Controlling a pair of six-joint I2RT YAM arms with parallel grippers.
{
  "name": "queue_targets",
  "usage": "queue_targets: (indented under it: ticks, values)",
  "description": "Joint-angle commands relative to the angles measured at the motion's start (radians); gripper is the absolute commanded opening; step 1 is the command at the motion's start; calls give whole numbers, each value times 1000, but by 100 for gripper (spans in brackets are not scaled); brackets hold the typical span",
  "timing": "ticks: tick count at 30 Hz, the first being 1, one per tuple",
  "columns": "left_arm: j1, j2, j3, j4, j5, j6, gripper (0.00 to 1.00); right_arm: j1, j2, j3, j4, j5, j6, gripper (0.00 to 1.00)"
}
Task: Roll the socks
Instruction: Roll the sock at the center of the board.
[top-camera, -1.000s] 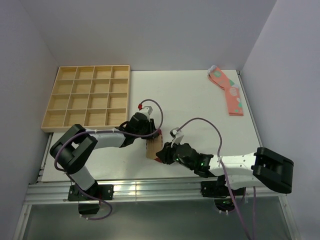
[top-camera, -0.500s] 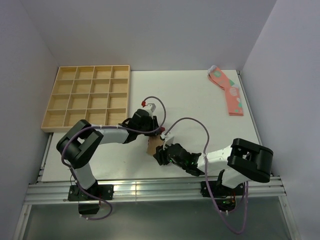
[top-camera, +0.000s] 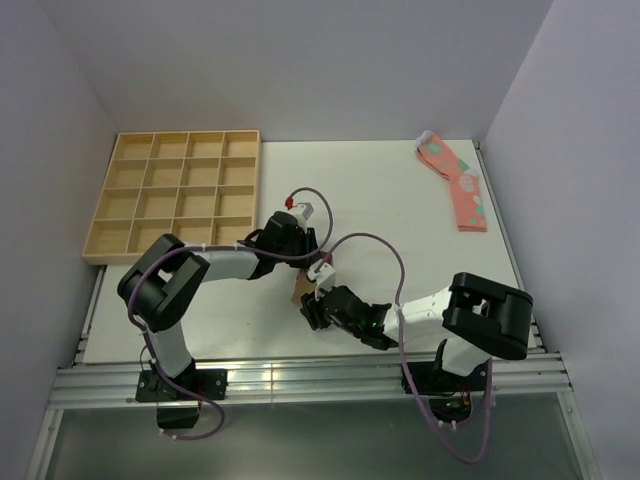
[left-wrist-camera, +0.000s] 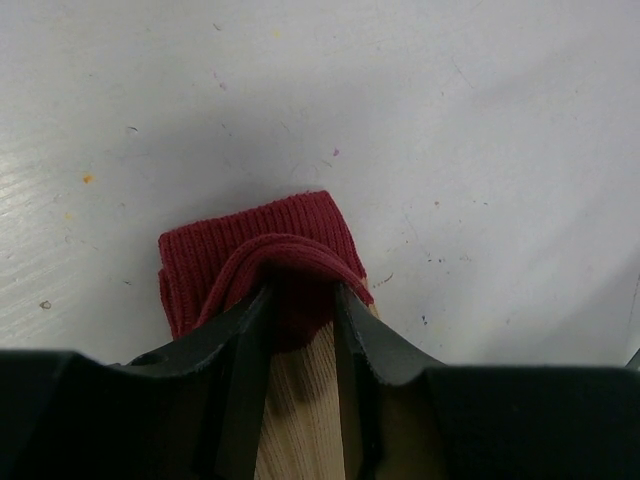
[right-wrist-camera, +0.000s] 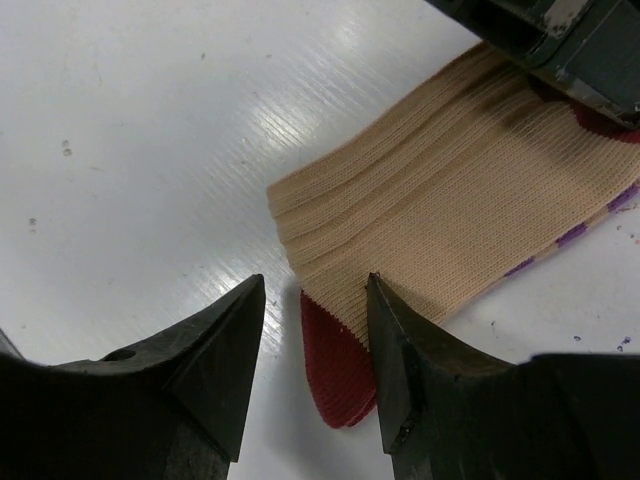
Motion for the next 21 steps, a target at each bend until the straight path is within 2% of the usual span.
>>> queue_targets:
  ticks: [1,9,12,16,21]
  values:
    - [14,38,13,-82,-5,37,36,30,23,41,-58,72,-37,53]
    - [20,52,41,-113,-3,48,36,116,37,138,-239,258,-45,53]
    - [23,52,47,-113,8,48,36,116,55,187,-333,272,-71,52]
    - [28,52,50,-113,15,47,36,116,112,254,-400,263,-77,47]
    - [32,60,55,-114,29,47,36,117,176,297,-465,301,-66,47]
